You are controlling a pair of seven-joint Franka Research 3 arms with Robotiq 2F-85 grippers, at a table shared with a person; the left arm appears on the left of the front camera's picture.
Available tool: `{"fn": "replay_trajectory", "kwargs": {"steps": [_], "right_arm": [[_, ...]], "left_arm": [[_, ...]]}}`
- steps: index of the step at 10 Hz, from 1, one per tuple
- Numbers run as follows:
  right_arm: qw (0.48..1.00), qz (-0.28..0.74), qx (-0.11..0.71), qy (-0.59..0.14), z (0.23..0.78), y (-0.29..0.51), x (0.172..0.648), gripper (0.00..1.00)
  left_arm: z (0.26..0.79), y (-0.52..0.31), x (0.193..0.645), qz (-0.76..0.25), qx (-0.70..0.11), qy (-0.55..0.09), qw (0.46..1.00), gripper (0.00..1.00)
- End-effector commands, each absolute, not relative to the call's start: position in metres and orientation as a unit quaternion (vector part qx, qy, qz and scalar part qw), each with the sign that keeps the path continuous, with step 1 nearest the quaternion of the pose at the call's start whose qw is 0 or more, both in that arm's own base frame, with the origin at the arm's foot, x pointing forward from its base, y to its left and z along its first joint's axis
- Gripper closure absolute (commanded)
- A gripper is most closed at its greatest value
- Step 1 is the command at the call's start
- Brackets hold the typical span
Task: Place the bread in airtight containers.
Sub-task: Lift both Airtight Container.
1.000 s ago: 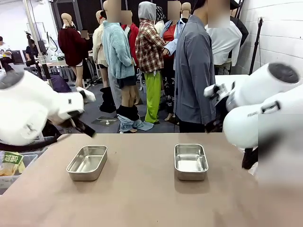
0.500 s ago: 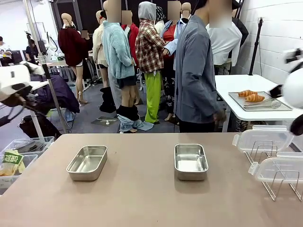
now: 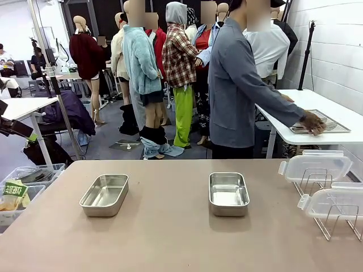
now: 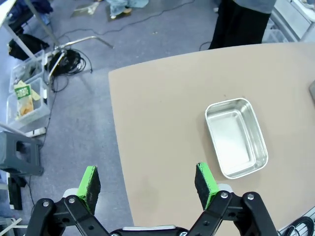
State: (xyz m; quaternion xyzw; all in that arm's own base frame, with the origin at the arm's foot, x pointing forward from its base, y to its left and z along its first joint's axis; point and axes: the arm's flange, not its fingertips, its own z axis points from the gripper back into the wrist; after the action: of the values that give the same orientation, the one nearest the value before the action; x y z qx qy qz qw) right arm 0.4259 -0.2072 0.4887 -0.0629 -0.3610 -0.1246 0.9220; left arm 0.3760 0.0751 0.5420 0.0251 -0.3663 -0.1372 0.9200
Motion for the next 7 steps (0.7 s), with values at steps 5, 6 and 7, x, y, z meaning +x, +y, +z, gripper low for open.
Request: {"fn": "replay_trajectory", "kwargs": {"steps": [5, 6, 7], "right_arm": [[0.919, -0.116, -0.069, -0.371, 0.5015, -0.2051, 0.4225, 0.00], [0.919, -0.116, -0.069, -0.371, 0.5015, -0.2051, 0.4225, 0.00], [0.919, -0.116, -0.069, -0.371, 0.5015, -0.2051, 0.4225, 0.00]], "left_arm": [[0.5424, 0.0719, 0.3775, -0.148, 0.040, -0.366, 0.918, 0.00], [0.5424, 0.0719, 0.3775, -0.148, 0.040, -0.366, 0.918, 0.00], [0.5424, 0.0719, 0.3775, -0.148, 0.040, -0.366, 0.918, 0.00]]}}
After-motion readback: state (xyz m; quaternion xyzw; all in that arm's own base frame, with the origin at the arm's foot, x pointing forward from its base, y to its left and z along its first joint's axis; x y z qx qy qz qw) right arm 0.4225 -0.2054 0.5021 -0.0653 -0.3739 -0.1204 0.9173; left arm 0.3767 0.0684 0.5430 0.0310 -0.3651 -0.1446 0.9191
